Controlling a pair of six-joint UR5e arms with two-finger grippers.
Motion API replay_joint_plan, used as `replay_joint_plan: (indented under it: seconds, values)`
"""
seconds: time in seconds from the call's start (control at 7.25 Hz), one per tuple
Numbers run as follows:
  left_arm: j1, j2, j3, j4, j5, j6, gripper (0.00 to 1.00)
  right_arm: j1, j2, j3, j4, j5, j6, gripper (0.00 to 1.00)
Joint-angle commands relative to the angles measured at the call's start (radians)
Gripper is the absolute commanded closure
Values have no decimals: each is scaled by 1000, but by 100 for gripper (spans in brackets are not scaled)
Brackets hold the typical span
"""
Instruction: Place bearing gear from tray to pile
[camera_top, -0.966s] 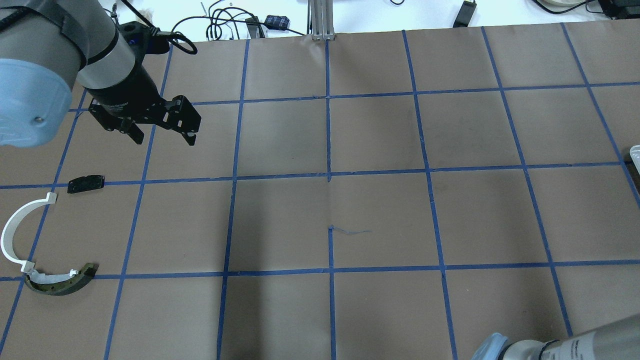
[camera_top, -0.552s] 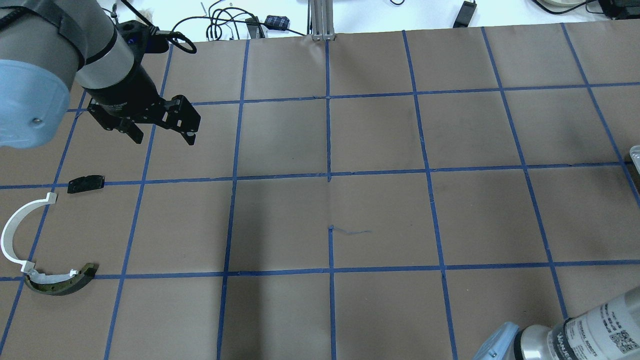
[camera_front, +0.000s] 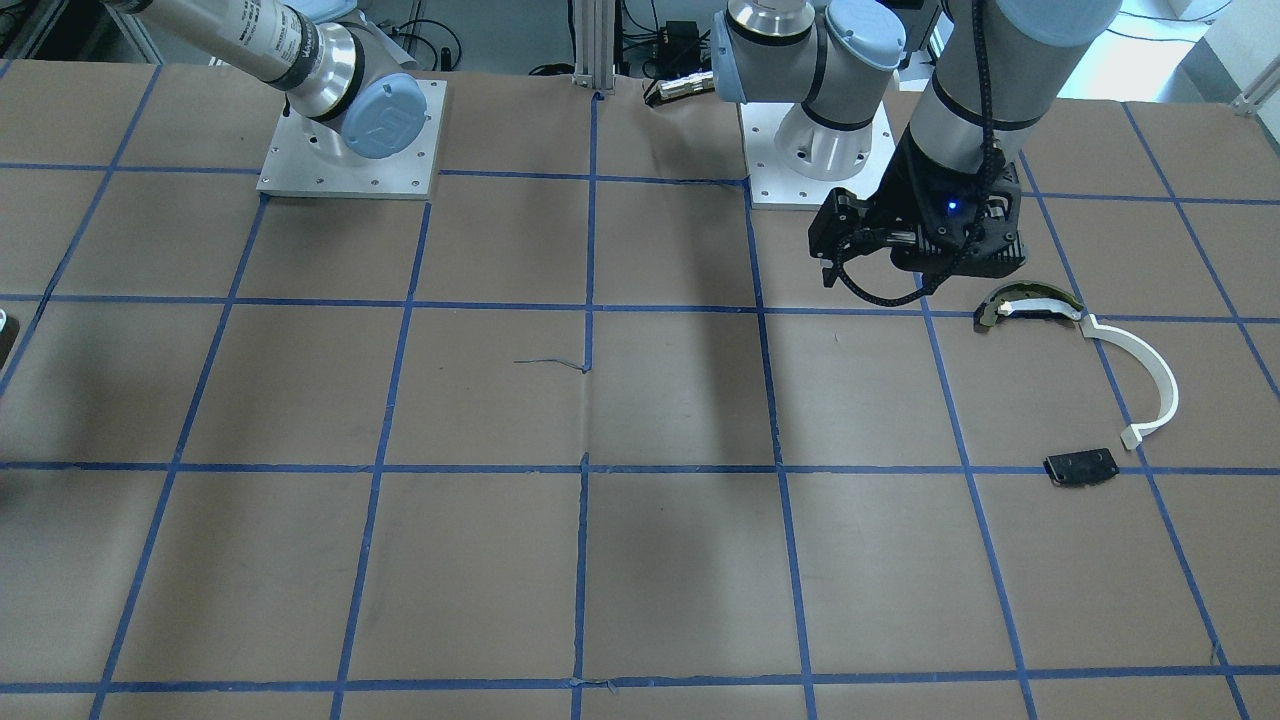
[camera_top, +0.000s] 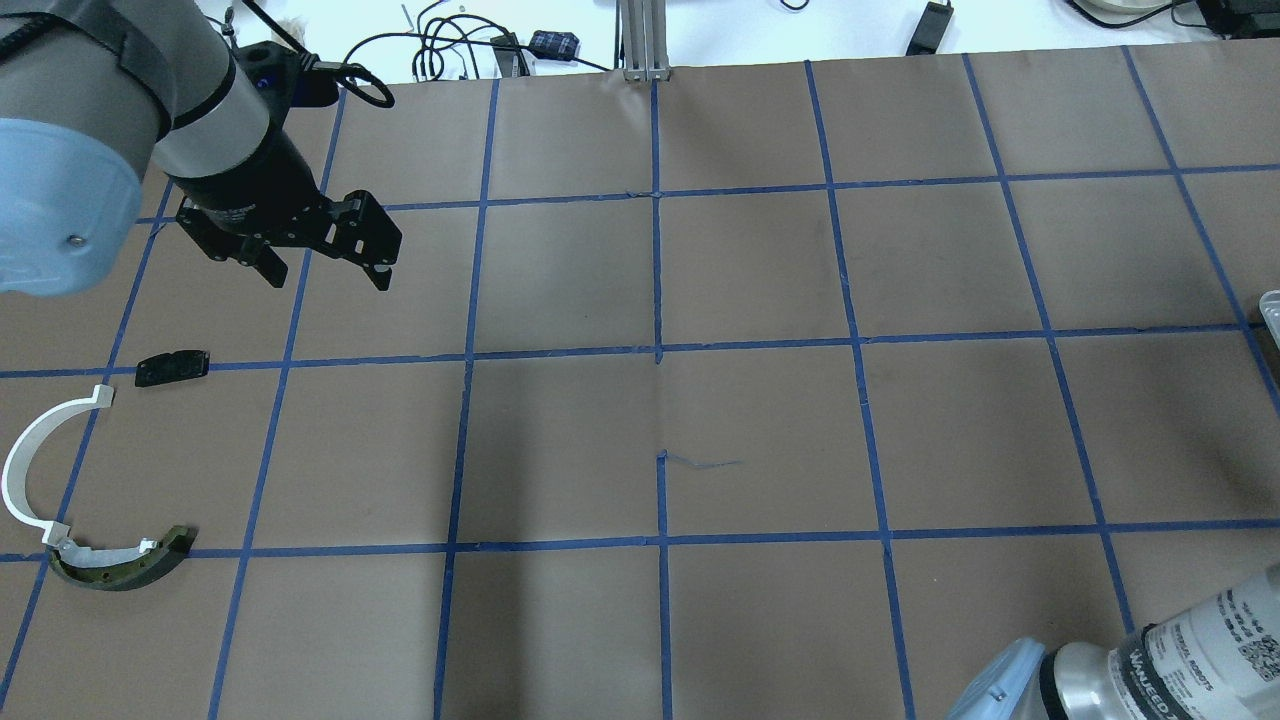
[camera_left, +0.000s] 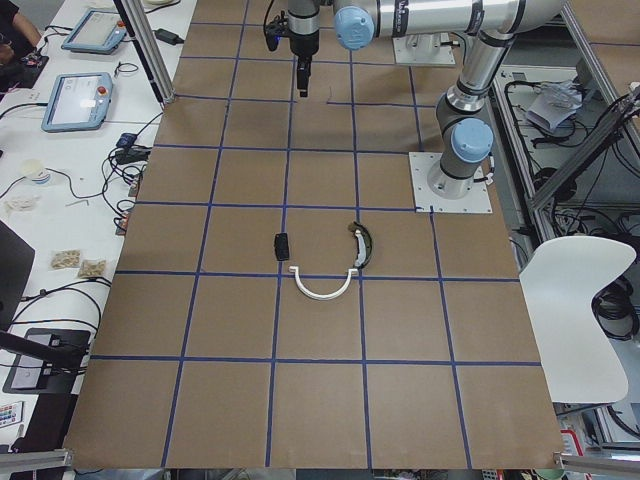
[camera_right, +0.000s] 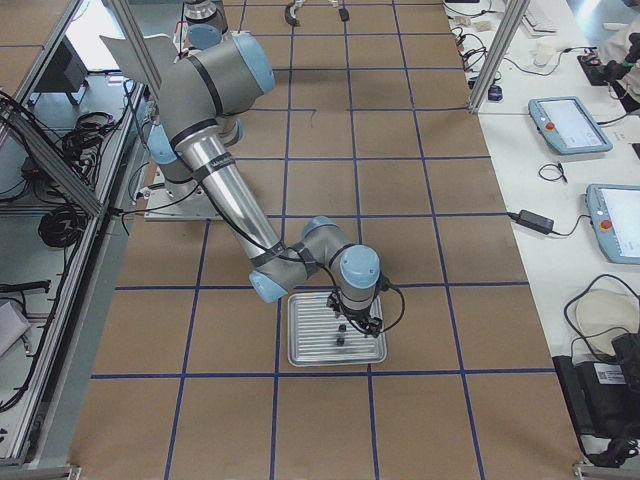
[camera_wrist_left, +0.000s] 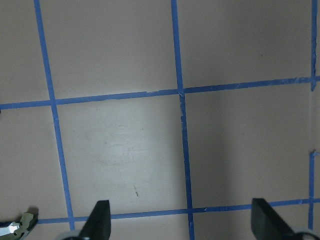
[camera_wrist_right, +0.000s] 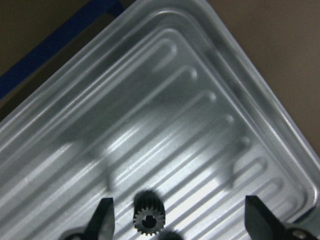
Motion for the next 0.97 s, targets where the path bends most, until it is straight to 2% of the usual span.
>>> replay_joint_plan:
  seconds: [0.0, 0.14, 0.41, 0.83]
  values:
    - [0, -1, 3, 0, 0, 1, 0, -16, 3, 0, 7, -49, 4, 31]
    - [0, -1, 1, 0, 0, 1, 0, -16, 3, 0, 42, -53, 25, 38]
    - [0, 1, 3, 0, 0, 1, 0, -16, -1, -1, 85, -44, 57, 39]
    - [0, 1, 3, 0, 0, 1, 0, -13, -3, -12, 85, -37, 57, 45]
